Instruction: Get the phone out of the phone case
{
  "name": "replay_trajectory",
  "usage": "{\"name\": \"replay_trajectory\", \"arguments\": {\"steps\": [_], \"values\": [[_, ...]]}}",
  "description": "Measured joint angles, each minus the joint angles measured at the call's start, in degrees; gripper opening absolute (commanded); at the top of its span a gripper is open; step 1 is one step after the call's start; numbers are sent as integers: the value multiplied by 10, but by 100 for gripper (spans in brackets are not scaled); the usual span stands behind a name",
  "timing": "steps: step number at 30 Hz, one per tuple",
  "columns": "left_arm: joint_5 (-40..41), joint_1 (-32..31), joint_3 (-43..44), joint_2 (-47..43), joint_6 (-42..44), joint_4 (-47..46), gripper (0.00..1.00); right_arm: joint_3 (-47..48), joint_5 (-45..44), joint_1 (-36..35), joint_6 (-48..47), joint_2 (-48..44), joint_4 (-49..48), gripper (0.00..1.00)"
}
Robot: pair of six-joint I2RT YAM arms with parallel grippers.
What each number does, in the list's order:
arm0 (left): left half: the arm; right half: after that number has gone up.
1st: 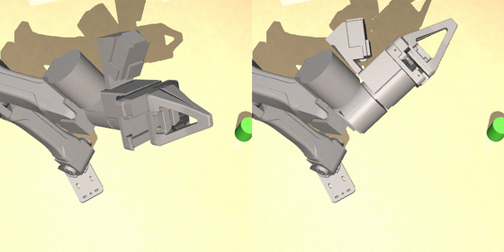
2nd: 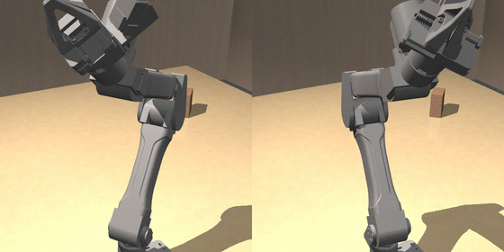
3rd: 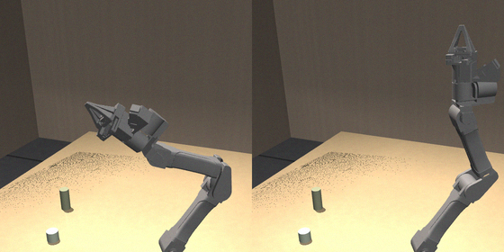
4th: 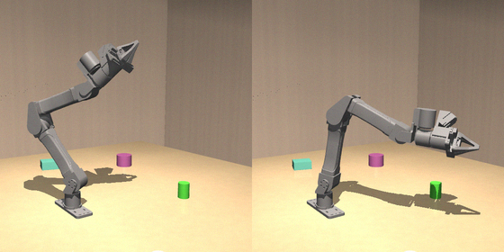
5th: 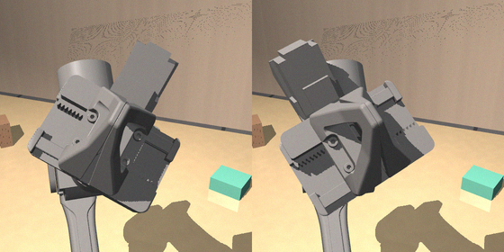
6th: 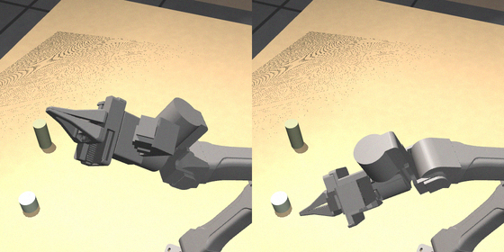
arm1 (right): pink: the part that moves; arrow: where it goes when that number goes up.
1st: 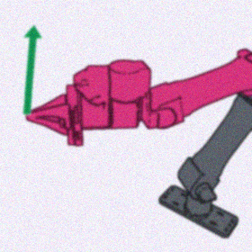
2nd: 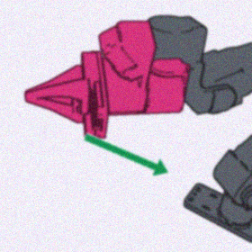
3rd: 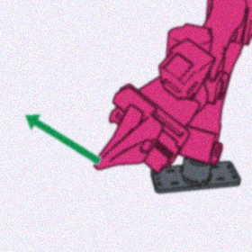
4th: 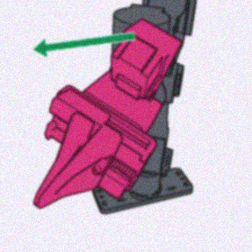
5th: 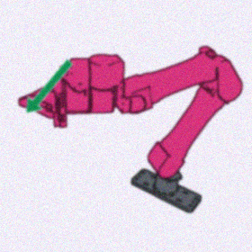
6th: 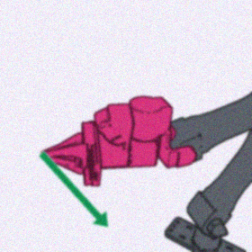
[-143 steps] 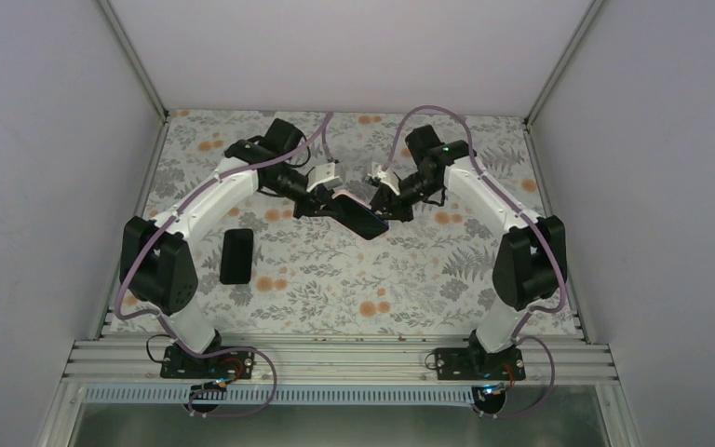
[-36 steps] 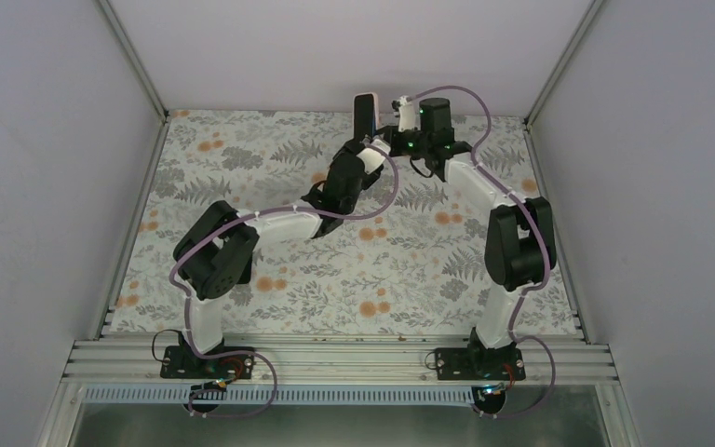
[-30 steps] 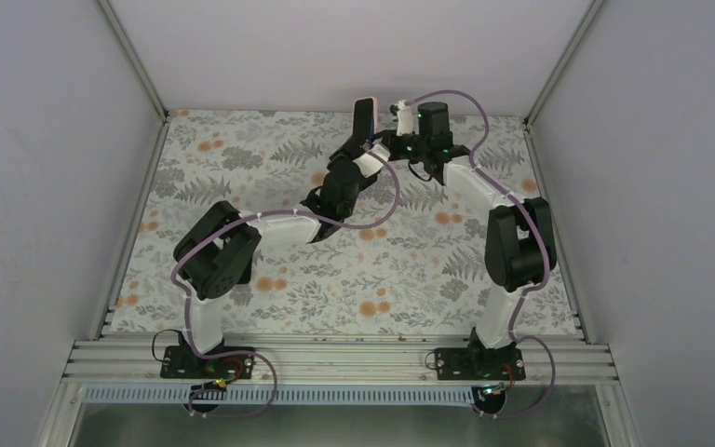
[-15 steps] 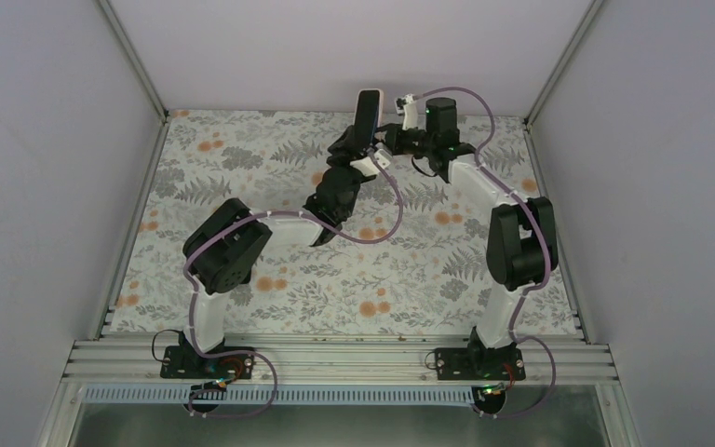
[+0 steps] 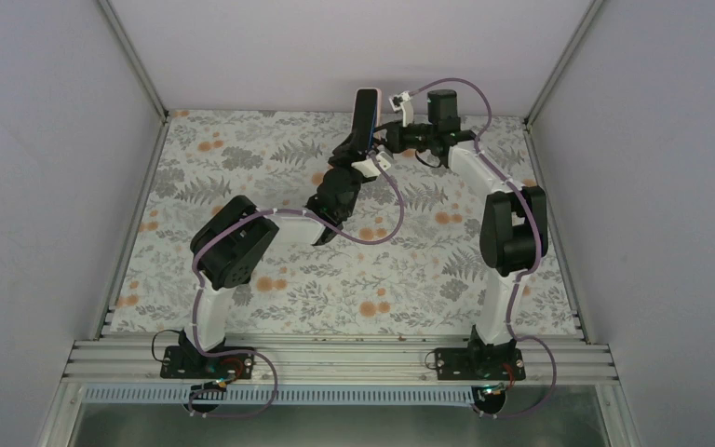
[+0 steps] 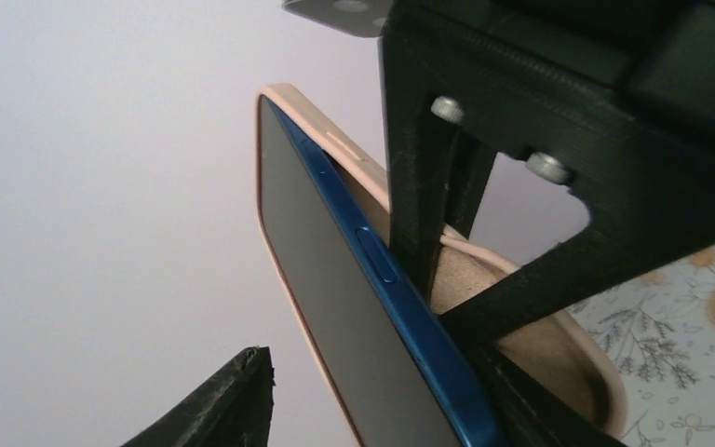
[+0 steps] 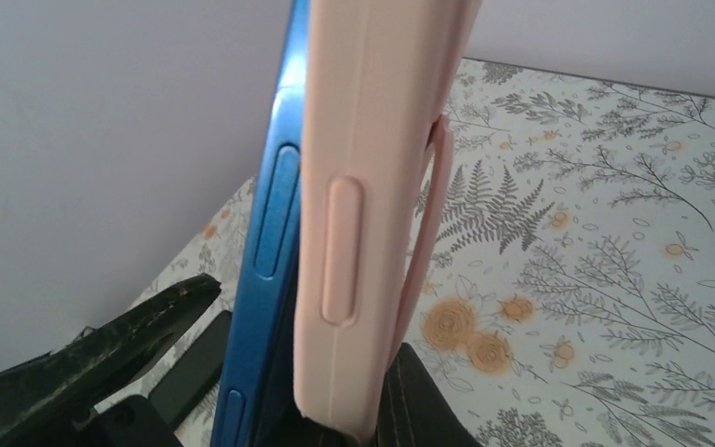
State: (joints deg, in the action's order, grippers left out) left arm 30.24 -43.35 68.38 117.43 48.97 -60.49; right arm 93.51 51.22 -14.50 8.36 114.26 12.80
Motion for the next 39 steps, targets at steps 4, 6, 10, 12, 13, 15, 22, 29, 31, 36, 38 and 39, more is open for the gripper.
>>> {"name": "replay_trajectory", "arguments": {"steps": [4, 6, 10, 12, 13, 15, 22, 29, 31, 36, 38, 39], "values": [[-29, 0, 0, 4, -13, 22, 32, -14, 15, 7, -22, -1, -1, 3], [-38, 0, 0, 6, -16, 26, 30, -20, 17, 9, -31, -3, -2, 3], [-60, 0, 0, 7, -16, 27, 20, -41, 17, 14, -45, -19, -12, 3], [-65, 0, 1, 7, -15, 27, 19, -49, 15, 16, -50, -27, -14, 3], [-65, 0, 1, 7, -15, 27, 16, -52, 15, 18, -53, -30, -14, 3], [-69, 0, 1, 7, -14, 26, 15, -55, 14, 19, -58, -34, -11, 3], [-80, 2, -3, 6, -12, 24, 2, -41, -2, 19, -102, -37, 33, 3], [-127, 14, -41, -40, -39, 80, 2, -39, -12, 25, -109, -37, 85, 3], [-144, 17, -54, -68, -52, 115, 2, -39, 1, 28, -110, -37, 101, 3], [-179, 22, -71, -121, -81, 193, 2, -43, 29, 30, -115, -39, 130, 3], [-164, 28, -81, -146, -82, 209, 2, -47, 1, 34, -128, -41, 153, 3], [-152, 42, -83, -162, -80, 212, 2, -54, -17, 46, -136, -41, 171, 3]]}}
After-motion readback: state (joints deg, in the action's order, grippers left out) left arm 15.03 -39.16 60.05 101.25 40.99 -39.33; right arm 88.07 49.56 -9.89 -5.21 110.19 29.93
